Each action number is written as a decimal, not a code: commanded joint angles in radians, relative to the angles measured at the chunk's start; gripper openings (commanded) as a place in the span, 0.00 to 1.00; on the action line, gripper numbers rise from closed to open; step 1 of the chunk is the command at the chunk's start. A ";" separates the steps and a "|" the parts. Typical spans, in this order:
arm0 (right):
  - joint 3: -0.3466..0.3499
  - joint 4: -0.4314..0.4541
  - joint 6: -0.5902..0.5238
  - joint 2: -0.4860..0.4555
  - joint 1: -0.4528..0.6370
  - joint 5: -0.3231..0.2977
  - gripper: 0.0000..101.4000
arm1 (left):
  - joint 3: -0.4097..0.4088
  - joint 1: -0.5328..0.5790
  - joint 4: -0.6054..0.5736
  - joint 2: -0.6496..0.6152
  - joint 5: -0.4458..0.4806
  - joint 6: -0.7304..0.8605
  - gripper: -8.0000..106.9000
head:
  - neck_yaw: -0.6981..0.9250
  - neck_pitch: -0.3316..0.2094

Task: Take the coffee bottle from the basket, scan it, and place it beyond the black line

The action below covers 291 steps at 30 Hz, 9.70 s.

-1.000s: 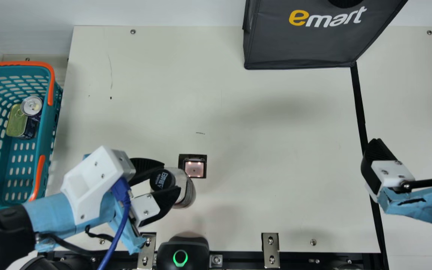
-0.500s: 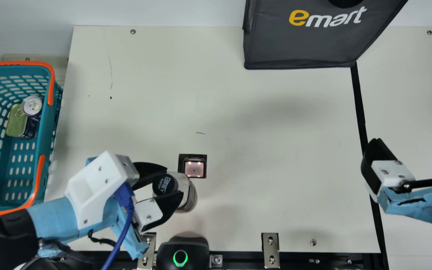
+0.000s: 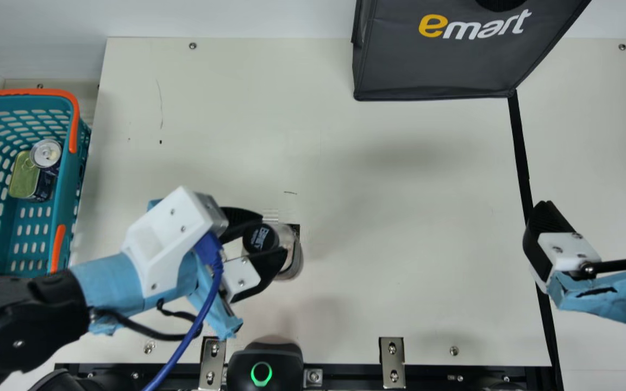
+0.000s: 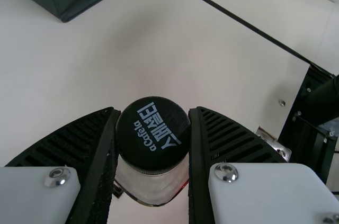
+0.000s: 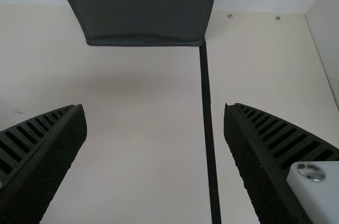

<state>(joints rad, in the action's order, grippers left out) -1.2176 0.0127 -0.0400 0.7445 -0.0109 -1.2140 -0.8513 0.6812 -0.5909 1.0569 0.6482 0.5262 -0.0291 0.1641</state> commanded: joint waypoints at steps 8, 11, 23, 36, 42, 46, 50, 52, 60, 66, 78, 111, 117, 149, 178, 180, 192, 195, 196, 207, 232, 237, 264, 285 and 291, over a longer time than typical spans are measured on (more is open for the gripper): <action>0.000 0.000 0.000 0.000 0.000 0.000 0.90 | -0.085 -0.015 -0.069 0.148 -0.057 0.106 0.16 | 0.002 -0.026; 0.000 0.000 0.000 0.000 0.000 0.000 0.90 | -0.114 -0.016 -0.091 0.196 -0.081 0.138 0.16 | 0.002 -0.026; 0.000 0.000 0.000 0.000 0.000 0.000 0.90 | -0.222 -0.013 -0.158 0.360 -0.144 0.244 0.16 | 0.002 -0.026; 0.000 0.000 0.000 0.000 0.000 0.000 0.90 | -0.298 0.011 -0.175 0.469 -0.143 0.320 0.16 | 0.002 -0.026; 0.000 0.000 0.000 0.000 0.000 0.000 0.90 | -0.321 0.026 -0.186 0.512 -0.150 0.363 0.16 | 0.002 -0.026; 0.000 0.000 0.000 0.000 0.000 0.000 0.90 | -0.330 0.029 -0.199 0.537 -0.156 0.395 0.16 | 0.002 -0.026; 0.000 0.000 0.000 0.000 0.000 0.000 0.90 | -0.336 0.031 -0.211 0.557 -0.160 0.422 0.16 | 0.002 -0.026; 0.000 0.000 0.000 0.000 0.000 0.000 0.90 | -0.338 0.031 -0.217 0.566 -0.161 0.432 0.16 | 0.002 -0.026; 0.000 0.000 0.000 0.000 0.000 0.000 0.90 | -0.336 0.034 -0.236 0.594 -0.163 0.468 0.16 | 0.002 -0.026; 0.000 0.000 0.000 0.000 0.000 0.000 0.90 | -0.333 0.035 -0.238 0.605 -0.166 0.489 0.28 | 0.002 -0.026; 0.000 0.000 0.000 0.000 0.000 -0.001 0.90 | -0.340 0.032 -0.233 0.618 -0.166 0.501 0.63 | 0.002 -0.026; 0.000 0.000 0.000 0.000 0.000 -0.001 0.90 | -0.339 -0.051 -0.067 0.488 -0.144 0.239 0.85 | 0.002 -0.026; 0.000 0.000 0.000 0.000 0.000 -0.001 0.90 | -0.311 -0.082 0.012 0.440 -0.167 0.151 0.85 | 0.002 -0.026; 0.000 0.000 0.000 0.000 0.000 -0.001 0.90 | -0.221 -0.463 0.048 0.300 -0.169 0.140 0.85 | 0.002 -0.026; 0.000 0.000 0.000 0.000 0.000 0.000 0.90 | -0.188 -0.676 0.023 0.193 -0.180 0.258 0.85 | 0.002 -0.026; 0.000 0.000 0.000 0.000 0.000 0.000 0.90 | -0.188 -0.690 0.022 0.184 -0.177 0.259 0.85 | 0.002 -0.026; 0.000 0.000 0.000 0.000 0.000 -0.001 0.90 | -0.187 -0.760 0.010 0.123 -0.157 0.266 0.85 | 0.002 -0.026; 0.000 0.000 0.000 0.000 0.000 -0.001 0.90 | -0.187 -0.773 0.009 0.109 -0.151 0.263 0.85 | 0.002 -0.026; 0.000 0.000 0.000 0.000 0.000 -0.001 0.90 | -0.188 -0.778 0.009 0.104 -0.148 0.262 0.85 | 0.002 -0.026; 0.000 0.000 0.000 0.000 0.000 -0.001 0.90 | -0.155 -0.805 0.008 0.014 -0.108 0.257 0.85 | 0.002 -0.026; 0.000 0.000 0.000 0.000 0.000 0.000 0.90 | -0.008 -0.816 0.074 -0.180 -0.042 0.173 0.85 | 0.002 -0.026; 0.000 0.000 0.000 0.000 0.000 0.000 0.90 | 0.017 -0.816 0.094 -0.220 -0.021 0.146 0.85 | 0.002 -0.026; 0.000 0.000 0.000 0.000 0.000 -0.001 0.90 | 0.098 -0.789 0.244 -0.391 0.070 -0.027 0.85 | 0.002 -0.026; 0.000 0.000 0.000 0.000 0.000 0.000 0.90 | 0.119 -0.701 0.392 -0.448 0.105 -0.196 0.85 | 0.002 -0.026; 0.000 0.000 0.000 0.000 0.000 0.000 0.90 | 0.121 -0.673 0.432 -0.454 0.110 -0.236 0.85 | 0.002 -0.026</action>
<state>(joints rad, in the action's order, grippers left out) -1.2176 0.0127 -0.0400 0.7445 -0.0109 -1.2140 -0.7306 0.0040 -0.1653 0.6040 0.7580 0.2970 -0.0291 0.1641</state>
